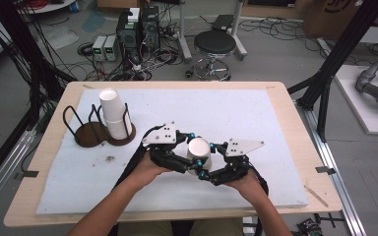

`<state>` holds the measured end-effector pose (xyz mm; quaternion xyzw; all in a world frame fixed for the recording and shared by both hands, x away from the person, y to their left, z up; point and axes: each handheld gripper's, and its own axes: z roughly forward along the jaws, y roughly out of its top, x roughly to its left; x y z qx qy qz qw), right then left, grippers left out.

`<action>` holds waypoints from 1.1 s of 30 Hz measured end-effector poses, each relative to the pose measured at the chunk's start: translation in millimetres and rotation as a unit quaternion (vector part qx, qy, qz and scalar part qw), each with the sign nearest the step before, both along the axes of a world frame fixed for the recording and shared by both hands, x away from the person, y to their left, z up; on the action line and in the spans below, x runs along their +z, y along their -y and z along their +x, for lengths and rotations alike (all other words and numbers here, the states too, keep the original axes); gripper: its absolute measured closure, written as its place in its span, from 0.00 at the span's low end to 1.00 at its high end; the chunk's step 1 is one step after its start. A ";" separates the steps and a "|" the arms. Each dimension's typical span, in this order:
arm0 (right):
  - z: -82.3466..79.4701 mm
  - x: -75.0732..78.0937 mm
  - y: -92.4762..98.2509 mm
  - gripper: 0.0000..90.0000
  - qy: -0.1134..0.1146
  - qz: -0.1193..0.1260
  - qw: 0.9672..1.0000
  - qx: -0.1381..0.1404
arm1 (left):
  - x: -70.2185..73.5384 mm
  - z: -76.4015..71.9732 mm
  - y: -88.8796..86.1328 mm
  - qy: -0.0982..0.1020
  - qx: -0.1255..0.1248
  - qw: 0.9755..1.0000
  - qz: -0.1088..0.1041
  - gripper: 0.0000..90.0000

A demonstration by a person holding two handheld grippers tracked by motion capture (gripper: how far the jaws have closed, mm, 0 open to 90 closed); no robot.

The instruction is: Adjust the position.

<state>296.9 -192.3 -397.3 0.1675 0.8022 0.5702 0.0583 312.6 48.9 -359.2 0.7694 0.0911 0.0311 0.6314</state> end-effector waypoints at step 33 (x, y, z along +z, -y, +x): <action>-2.2 3.6 8.1 0.37 0.014 -0.052 0.999 0.008 | -6.5 2.5 -2.8 -0.032 -0.008 0.999 0.029 0.18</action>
